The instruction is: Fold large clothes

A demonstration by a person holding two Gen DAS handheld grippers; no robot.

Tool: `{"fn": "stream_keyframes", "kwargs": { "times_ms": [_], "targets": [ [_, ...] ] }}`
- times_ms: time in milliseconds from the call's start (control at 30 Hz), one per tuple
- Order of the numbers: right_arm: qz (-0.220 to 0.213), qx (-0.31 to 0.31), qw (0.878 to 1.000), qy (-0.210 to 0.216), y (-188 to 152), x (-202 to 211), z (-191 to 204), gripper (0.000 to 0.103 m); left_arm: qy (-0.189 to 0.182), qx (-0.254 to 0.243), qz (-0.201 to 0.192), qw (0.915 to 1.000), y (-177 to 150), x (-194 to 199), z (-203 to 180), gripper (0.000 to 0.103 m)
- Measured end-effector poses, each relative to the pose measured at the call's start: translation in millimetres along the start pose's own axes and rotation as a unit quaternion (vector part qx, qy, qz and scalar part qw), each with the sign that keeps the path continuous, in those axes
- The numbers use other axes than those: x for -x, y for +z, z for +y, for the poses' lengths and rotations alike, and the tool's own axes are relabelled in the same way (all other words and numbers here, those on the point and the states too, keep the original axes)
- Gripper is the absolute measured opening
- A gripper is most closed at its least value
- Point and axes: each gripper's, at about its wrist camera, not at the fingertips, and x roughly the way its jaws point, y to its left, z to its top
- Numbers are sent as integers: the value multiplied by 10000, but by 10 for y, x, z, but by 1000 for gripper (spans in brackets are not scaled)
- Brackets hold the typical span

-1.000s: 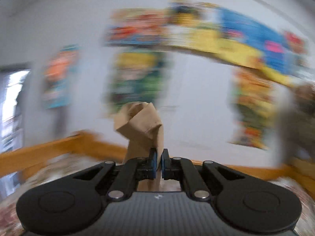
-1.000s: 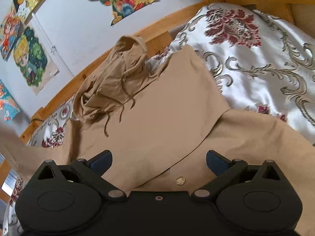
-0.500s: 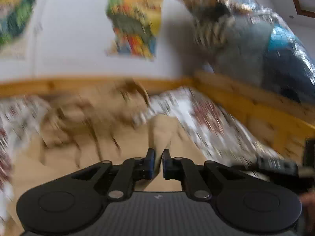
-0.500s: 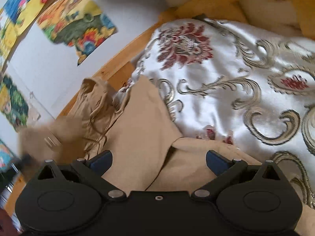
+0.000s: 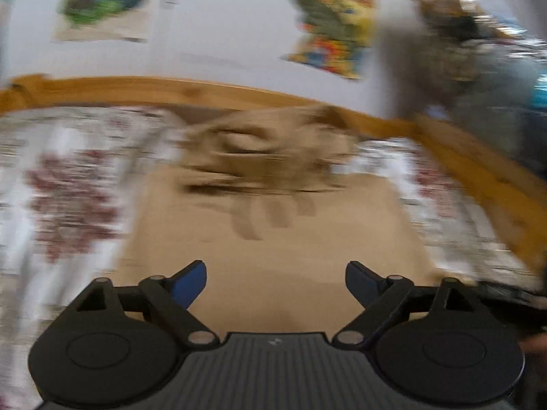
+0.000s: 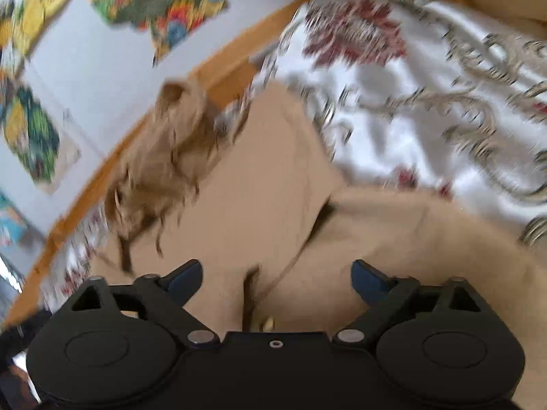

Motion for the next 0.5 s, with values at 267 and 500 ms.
{"fn": "stream_keyframes", "kwargs": {
  "times_ms": [267,500],
  "targets": [
    [364,1020,9941,53,-190,-411,422,48,1504,374,355,9873,-19,-120,885,100],
    [-384,1846,9820,46,-195,-99,628,1,1546,272,389,9868,-48,-212,1070,100]
  ]
}}
